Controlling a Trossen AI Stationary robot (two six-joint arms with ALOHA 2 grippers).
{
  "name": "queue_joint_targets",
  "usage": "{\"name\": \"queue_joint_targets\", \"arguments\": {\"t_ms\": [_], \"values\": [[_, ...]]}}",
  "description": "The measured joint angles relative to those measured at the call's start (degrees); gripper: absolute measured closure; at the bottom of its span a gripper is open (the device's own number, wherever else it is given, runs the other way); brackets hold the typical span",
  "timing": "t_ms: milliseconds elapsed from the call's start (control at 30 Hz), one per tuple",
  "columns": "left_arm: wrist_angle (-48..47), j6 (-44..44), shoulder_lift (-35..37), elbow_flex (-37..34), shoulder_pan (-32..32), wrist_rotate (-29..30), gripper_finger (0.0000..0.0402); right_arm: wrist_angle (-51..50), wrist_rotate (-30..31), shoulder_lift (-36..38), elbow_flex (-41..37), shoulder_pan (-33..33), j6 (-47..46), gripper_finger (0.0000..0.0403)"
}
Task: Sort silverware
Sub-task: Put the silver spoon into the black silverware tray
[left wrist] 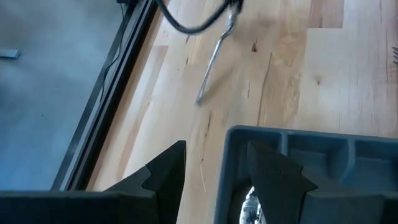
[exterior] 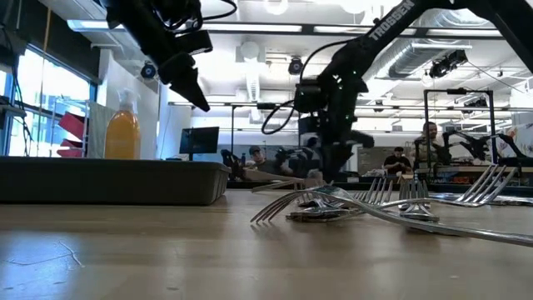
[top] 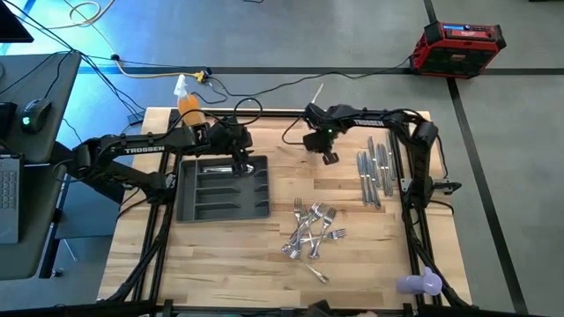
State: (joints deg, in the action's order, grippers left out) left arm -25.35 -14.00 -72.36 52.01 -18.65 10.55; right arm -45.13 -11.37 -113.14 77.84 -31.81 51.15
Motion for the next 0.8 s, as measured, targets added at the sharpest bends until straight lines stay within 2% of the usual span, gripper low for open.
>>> {"name": "queue_joint_targets", "arguments": {"t_ms": [133, 200, 400, 567, 700, 800], "values": [[-0.3, 0.5, 0.0, 0.0, 0.3, -0.2, 0.025, -3.6, -8.8, 0.0, 0.0, -1.3, -4.2, 0.0401], [-0.1, 0.4, 0.0, 0.0, 0.3, -0.2, 0.025, -3.9, -10.7, 0.0, 0.0, -2.3, -6.8, 0.0399], [-0.1, 0.9, 0.0, 0.0, 0.4, -0.2, 0.025, -3.7, -12.2, 0.0, 0.0, -6.1, -15.4, 0.037], [-0.1, 0.9, 0.0, 0.0, 0.4, -0.2, 0.025, -3.6, -12.8, 0.0, 0.1, -9.4, -20.6, 0.0324], [-0.1, 0.9, 0.0, 0.0, 0.4, -0.7, 0.025, -3.0, -13.0, 0.0, 0.1, -11.5, -20.8, 0.0285], [-0.1, 0.9, 0.0, 0.0, 0.4, -1.3, 0.025, -2.1, -13.0, 0.0, 0.1, -11.8, -16.1, 0.0263]]}}
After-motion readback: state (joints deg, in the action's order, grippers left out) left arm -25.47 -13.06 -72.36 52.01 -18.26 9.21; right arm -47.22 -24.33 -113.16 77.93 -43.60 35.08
